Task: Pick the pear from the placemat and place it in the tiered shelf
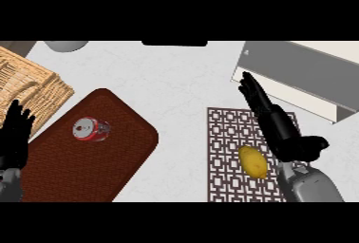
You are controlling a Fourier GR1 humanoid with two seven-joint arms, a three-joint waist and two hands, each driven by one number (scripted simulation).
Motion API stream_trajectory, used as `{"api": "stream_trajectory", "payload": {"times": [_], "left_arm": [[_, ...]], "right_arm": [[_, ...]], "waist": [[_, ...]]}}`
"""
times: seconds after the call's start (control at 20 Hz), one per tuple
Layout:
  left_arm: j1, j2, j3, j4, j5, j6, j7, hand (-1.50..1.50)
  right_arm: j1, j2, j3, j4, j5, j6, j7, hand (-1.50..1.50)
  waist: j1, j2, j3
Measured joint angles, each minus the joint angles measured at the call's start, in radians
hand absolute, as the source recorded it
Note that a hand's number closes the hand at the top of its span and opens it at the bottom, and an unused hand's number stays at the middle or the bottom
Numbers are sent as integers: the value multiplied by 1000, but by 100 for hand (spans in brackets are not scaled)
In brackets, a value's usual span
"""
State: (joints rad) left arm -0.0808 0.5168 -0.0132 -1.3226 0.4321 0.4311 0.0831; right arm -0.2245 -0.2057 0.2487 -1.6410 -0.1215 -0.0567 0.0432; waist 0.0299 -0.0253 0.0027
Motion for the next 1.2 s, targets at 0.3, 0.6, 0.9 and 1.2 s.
{"api": "stream_trajectory", "payload": {"times": [0.3, 0.6, 0.9, 1.2], "left_arm": [[20, 27, -55, -44, -33, -101, -37, 0], [54, 27, -121, -61, -47, -193, -60, 0], [80, 17, -112, -50, -66, -252, -74, 0], [87, 14, -113, -62, -75, -263, -61, 0]], "right_arm": [[-82, 25, -203, 160, -227, 20, 106, 150], [-103, -82, -244, 354, -58, -201, 345, -150], [-190, -105, -248, 326, -59, -223, 579, -150], [-268, -292, -183, 348, -10, -48, 799, -150]], "waist": [[-5, 30, 1], [-9, 38, -6], [-22, 27, -4], [-22, 26, -3]]}}
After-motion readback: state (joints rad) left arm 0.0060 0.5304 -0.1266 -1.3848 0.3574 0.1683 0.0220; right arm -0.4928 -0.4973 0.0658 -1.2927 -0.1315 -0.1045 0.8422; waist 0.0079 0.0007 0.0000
